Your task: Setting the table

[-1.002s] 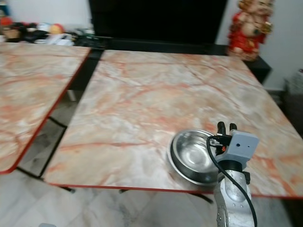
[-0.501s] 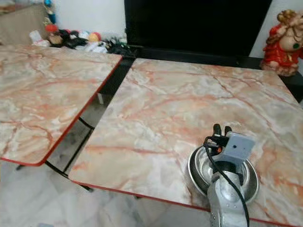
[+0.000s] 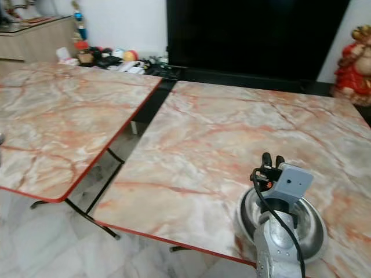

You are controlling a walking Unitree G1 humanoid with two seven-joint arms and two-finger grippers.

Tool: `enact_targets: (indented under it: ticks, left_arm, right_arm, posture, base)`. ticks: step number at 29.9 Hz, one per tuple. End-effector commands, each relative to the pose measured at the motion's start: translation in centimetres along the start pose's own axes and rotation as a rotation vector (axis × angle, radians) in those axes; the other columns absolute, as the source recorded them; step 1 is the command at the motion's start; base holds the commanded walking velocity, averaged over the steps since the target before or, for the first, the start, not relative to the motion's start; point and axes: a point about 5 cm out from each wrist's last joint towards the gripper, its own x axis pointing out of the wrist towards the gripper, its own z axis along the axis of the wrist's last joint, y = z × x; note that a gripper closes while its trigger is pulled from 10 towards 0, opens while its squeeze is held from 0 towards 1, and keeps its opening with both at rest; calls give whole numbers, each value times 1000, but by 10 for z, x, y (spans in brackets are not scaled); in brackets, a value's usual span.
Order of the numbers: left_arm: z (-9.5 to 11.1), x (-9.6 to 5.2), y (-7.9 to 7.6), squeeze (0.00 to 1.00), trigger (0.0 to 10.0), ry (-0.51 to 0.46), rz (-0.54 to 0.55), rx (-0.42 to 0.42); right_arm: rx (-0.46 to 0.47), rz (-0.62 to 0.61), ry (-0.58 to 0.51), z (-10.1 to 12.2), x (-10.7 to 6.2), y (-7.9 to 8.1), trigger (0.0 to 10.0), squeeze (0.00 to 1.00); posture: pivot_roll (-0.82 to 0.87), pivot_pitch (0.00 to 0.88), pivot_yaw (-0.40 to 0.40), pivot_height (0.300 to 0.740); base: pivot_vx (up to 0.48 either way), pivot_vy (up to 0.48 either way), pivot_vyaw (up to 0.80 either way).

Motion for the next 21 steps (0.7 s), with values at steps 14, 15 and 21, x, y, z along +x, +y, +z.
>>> enact_targets:
  ticks: [14,15,21]
  left_arm:
    - [-13,-5,14,0,10000,74,25,5]
    - [-13,-5,14,0,10000,75,25,3]
    - [-15,-5,14,0,10000,84,25,-1]
  right_arm:
    - [6,77,-8,-3,1,23,10000,0]
    - [3,79,-8,-3,1,24,10000,0]
    - [-10,98,-15,-3,0,30,10000,0]
  posture:
    - [72,0,-11,740]
    - [71,0,-12,740]
    - [67,0,-11,740]
  base:
    - [0,480,0]
    - [0,480,0]
    - [0,480,0]
